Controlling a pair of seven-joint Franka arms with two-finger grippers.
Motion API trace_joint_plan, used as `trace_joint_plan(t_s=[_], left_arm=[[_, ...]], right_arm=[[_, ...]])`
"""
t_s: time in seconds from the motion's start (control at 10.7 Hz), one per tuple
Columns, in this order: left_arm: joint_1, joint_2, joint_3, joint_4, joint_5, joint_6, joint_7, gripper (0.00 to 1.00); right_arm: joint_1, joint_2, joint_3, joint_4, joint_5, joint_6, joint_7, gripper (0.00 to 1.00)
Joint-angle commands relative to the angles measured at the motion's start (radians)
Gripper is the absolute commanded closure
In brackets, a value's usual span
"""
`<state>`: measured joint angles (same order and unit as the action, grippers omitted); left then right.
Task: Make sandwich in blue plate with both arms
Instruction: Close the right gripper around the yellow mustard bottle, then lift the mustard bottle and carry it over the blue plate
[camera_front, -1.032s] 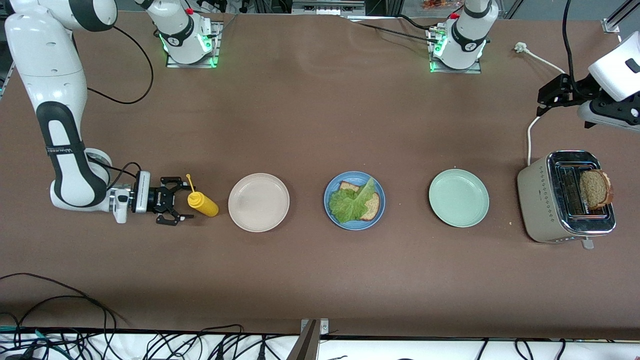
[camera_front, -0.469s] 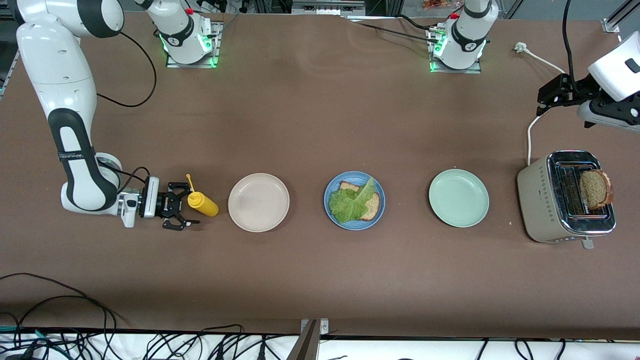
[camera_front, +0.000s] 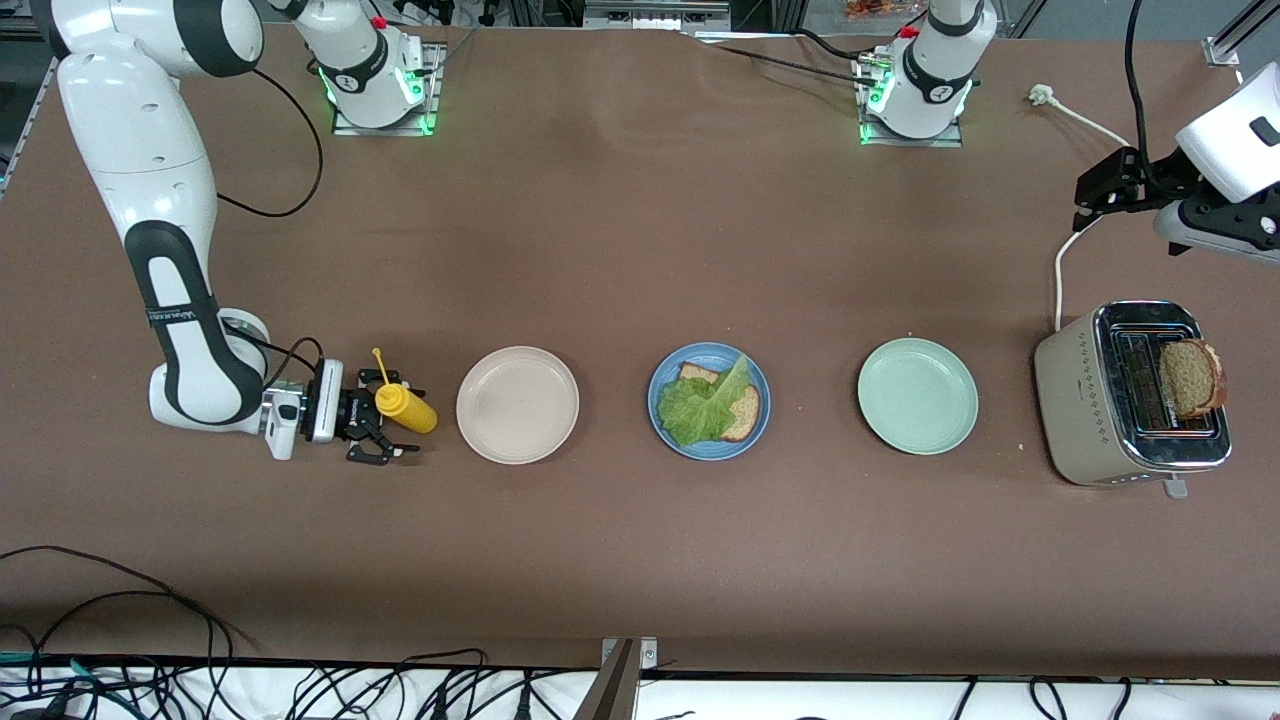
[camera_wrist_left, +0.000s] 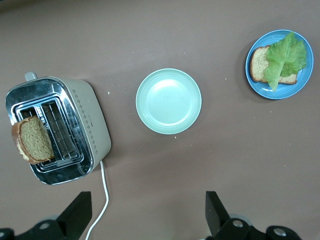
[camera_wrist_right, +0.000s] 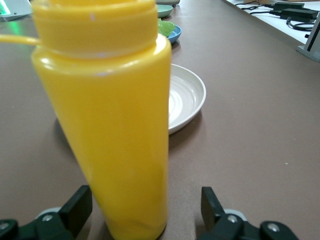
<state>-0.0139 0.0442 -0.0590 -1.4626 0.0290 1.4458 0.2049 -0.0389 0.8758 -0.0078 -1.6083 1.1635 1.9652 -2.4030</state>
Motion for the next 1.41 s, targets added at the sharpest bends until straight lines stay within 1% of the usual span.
trace_joint_plan(t_s=[0.0, 0.09, 0.19, 0.28, 0.38, 0.56, 0.66, 0.75, 0.84, 0.94, 1.03, 1.13, 1.22, 1.31], left_arm=[[0.000, 0.003, 0.002, 0.019, -0.018, -0.025, -0.005, 0.00], [0.000, 0.005, 0.004, 0.021, -0.018, -0.025, -0.005, 0.00], [0.000, 0.003, 0.004, 0.019, -0.018, -0.025, -0.005, 0.00], [0.000, 0.003, 0.004, 0.019, -0.018, -0.025, -0.005, 0.00], [0.000, 0.005, 0.004, 0.021, -0.018, -0.025, -0.005, 0.00], [0.000, 0.003, 0.004, 0.021, -0.018, -0.025, -0.005, 0.00], [0.000, 0.005, 0.004, 0.021, -0.018, -0.025, -0.005, 0.00], [0.000, 0.003, 0.002, 0.021, -0.018, -0.025, -0.005, 0.00], [0.000, 0.003, 0.002, 0.019, -0.018, -0.025, -0.005, 0.00], [0.002, 0.005, 0.004, 0.021, -0.018, -0.025, -0.005, 0.00], [0.000, 0.003, 0.004, 0.021, -0.018, -0.025, -0.005, 0.00], [0.000, 0.003, 0.002, 0.021, -0.018, -0.025, -0.005, 0.00], [0.002, 0.003, 0.004, 0.021, -0.018, -0.025, -0.005, 0.00], [0.000, 0.005, 0.004, 0.021, -0.018, -0.025, -0.005, 0.00]], right_arm=[[0.007, 0.019, 0.002, 0.030, 0.016, 0.021, 0.018, 0.69], [0.016, 0.017, 0.002, 0.030, 0.013, 0.024, 0.018, 0.94], [0.023, 0.012, 0.000, 0.030, 0.005, 0.029, 0.018, 1.00], [0.028, 0.005, -0.001, 0.031, -0.005, 0.056, 0.044, 1.00], [0.037, -0.023, -0.003, 0.030, -0.077, 0.063, 0.159, 1.00], [0.056, -0.118, -0.003, 0.028, -0.294, 0.063, 0.424, 1.00], [0.072, -0.145, -0.003, 0.028, -0.359, 0.060, 0.508, 1.00], [0.092, -0.168, -0.009, 0.027, -0.382, 0.058, 0.559, 1.00], [0.126, -0.178, -0.036, 0.027, -0.407, 0.058, 0.606, 1.00], [0.182, -0.188, -0.072, 0.030, -0.424, 0.061, 0.655, 1.00], [0.268, -0.211, -0.131, 0.030, -0.442, 0.064, 0.726, 1.00], [0.374, -0.240, -0.208, 0.030, -0.481, 0.064, 0.824, 1.00], [0.475, -0.268, -0.272, 0.030, -0.542, 0.064, 0.935, 1.00], [0.550, -0.288, -0.302, 0.030, -0.598, 0.061, 1.052, 1.00]])
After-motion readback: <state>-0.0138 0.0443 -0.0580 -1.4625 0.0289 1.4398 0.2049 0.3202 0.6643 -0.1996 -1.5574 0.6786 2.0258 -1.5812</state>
